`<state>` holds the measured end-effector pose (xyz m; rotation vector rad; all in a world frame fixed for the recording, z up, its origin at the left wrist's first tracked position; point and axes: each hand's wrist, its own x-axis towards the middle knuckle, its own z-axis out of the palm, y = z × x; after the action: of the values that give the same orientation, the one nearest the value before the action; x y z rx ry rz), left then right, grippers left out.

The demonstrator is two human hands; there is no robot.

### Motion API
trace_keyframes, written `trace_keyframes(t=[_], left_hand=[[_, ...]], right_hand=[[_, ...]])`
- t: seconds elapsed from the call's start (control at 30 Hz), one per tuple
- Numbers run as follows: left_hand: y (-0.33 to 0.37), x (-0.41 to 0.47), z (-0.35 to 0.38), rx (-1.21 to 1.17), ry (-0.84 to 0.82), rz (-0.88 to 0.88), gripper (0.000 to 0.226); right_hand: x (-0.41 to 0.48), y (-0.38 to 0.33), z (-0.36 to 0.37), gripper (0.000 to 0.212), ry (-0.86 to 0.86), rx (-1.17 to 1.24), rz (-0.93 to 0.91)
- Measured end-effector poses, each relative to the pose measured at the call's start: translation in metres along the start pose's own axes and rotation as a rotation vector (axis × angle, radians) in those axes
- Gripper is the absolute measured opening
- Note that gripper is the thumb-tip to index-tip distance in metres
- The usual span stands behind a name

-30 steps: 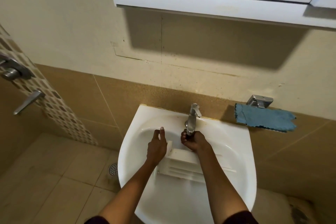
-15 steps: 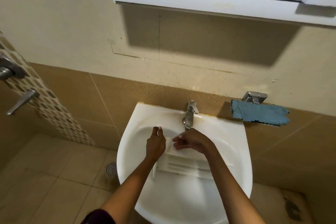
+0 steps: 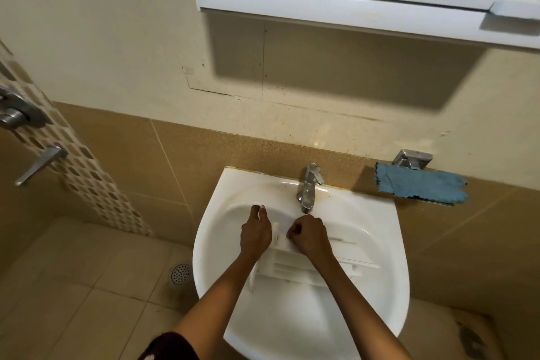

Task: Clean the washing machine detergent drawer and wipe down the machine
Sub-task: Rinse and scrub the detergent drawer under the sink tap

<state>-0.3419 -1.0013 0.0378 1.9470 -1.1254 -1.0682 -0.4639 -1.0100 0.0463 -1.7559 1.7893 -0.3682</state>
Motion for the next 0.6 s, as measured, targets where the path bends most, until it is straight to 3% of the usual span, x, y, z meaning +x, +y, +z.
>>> trace_keyframes(t=[0.53, 0.6], left_hand=[[0.0023, -0.0032, -0.0017, -0.019, -0.010, -0.020, 0.044], [0.0022, -0.0037, -0.0018, -0.031, -0.011, -0.029, 0.045]], right_hand=[[0.0043, -0.0016, 0.0058, 0.016, 0.038, -0.075, 0.001], [0.0010, -0.0034, 0.0080, 0.014, -0.030, -0.083, -0.043]])
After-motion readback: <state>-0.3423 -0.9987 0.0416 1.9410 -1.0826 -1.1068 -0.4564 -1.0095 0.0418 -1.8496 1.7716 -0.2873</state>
